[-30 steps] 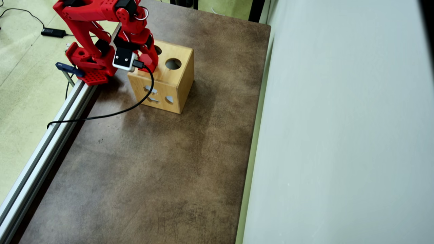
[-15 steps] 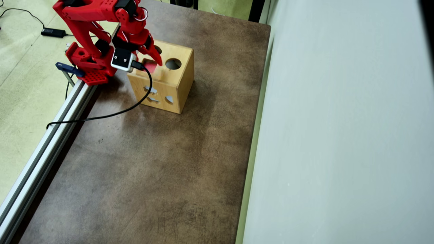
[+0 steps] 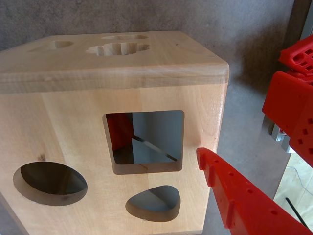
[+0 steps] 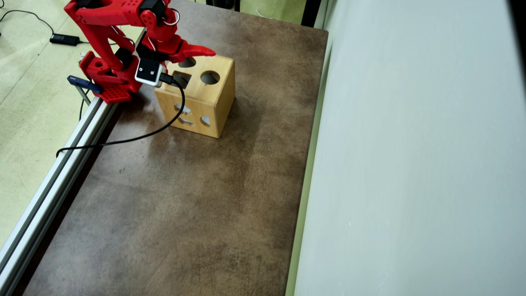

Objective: Pick and place the red cube on the square hole

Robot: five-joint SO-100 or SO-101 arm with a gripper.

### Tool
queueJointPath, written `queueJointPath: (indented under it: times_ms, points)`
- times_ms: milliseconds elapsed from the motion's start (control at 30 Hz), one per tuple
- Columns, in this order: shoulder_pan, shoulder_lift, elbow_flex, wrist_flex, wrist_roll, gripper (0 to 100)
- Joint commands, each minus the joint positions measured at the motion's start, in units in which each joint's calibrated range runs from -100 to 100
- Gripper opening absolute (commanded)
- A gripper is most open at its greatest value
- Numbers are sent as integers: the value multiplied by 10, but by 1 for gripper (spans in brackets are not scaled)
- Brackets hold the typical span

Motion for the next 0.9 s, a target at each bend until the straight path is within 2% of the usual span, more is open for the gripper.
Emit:
queueJointPath:
  times_ms: [0, 467, 867]
  points:
    - [-4, -19, -5, -1, 0, 92]
    - [-4, -20, -5, -1, 1, 92]
    - [-2, -104, -3, 0, 0, 92]
